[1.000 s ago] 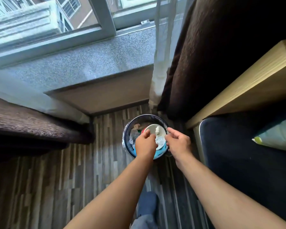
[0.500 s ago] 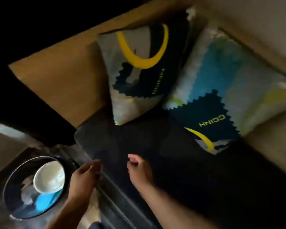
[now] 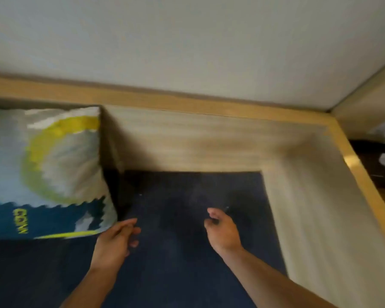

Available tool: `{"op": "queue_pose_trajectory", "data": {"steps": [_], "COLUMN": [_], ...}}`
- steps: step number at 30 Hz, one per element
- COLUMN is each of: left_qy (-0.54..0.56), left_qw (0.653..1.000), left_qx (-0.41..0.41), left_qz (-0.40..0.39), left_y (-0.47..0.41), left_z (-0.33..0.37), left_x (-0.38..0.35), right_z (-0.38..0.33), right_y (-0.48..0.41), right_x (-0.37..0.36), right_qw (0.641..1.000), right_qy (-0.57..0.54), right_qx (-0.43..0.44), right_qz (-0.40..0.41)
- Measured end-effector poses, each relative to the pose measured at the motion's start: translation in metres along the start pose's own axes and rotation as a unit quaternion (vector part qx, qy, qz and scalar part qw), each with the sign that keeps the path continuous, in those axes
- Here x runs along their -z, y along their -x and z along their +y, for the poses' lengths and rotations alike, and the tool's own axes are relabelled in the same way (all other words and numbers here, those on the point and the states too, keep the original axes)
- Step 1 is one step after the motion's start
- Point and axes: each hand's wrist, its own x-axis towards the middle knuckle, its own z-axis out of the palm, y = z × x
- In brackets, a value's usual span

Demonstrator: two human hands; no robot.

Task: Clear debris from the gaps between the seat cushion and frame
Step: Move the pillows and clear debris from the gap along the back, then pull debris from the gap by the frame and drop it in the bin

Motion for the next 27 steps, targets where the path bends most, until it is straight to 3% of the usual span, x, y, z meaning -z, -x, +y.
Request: {"op": "queue_pose_trajectory", "data": {"steps": [7,11,16,20,24,27], "left_qy": [-0.213,-0.371,-0.416,-0.532,-0.634,-0.683], "left_qw": [0.963,0.89,0.84,0.744,0.607,0.56], "left_qx": [-0.095,-0.168,-0.202,-0.252,-0.33,-0.337], "left_qz": [-0.136,-0.202,-0.283,-0.317,-0.349,-0.326], "left_y": [-0.037,-0.053,-0.074,-0.098,-0.112,-0.125], "left_z": [0.06,0.078,0.064,0.041,0.033,0.033], "left_x": [-0.173,-0.268,-0.359,-0.42,-0.468,-0.493], "right_z": [0.072,0.104,0.128,0.136,0.126,0.126], "right_y": [-0.067,-0.108,-0.155,-0.188,-0.208,-0.227], "right_x": [0.12,0.158,0.168,0.156,0.146,0.141], "right_qw": [0.991,0.987,0.992,0.994,0.993,0.992], "right_qy": [-0.025,-0.032,-0.026,0.01,0.017,0.065], "right_qx": [-0.116,-0.146,-0.125,-0.101,-0.095,-0.107], "right_qz": [0.062,0.062,0.022,0.037,0.069,0.022]}}
